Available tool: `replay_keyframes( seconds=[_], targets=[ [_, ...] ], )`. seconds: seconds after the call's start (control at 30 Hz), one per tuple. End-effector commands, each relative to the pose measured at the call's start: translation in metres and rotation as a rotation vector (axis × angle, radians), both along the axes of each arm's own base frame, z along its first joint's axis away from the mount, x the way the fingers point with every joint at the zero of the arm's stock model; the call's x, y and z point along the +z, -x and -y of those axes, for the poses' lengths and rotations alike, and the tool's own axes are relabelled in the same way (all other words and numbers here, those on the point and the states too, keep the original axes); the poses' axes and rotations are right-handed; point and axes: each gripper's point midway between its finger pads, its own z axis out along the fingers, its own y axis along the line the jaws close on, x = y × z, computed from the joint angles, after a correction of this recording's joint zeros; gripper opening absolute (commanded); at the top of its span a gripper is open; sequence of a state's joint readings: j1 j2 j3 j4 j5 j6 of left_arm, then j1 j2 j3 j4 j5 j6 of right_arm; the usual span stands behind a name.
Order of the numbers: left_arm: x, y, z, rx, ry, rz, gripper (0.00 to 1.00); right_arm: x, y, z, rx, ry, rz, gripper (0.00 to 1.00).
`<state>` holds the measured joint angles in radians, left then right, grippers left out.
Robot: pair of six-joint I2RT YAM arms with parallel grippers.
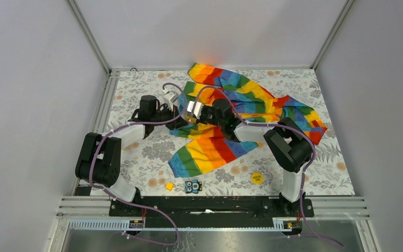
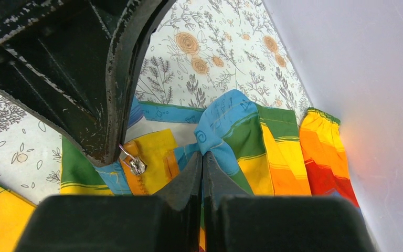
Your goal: Zip up the jacket
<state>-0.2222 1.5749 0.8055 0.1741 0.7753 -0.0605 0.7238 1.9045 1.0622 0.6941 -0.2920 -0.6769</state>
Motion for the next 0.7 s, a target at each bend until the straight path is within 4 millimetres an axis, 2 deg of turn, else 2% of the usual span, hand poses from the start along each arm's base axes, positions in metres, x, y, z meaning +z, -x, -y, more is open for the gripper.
replay_keyframes(
  seconds=[0.0,0.4,0.67],
  targets=[
    [0.0261,-0.0101,0.0089,-0.044,0.047,0.082,0.0,0.0421,0.0074,-0.0093,0.054,-0.066,0.087,0.0],
    [0.0298,-0.0121,0.0059,-0.041,0.086,0.068,0.0,0.0388,0.0084,-0.0065,0.048,-0.069,0.098,0.0],
    [0.0209,-0.0125,0.008,-0.058,0.092,0.021,0.0,0.0442,0.0085,-0.0047,0.038,-0.091,0.118,0.0]
  ],
)
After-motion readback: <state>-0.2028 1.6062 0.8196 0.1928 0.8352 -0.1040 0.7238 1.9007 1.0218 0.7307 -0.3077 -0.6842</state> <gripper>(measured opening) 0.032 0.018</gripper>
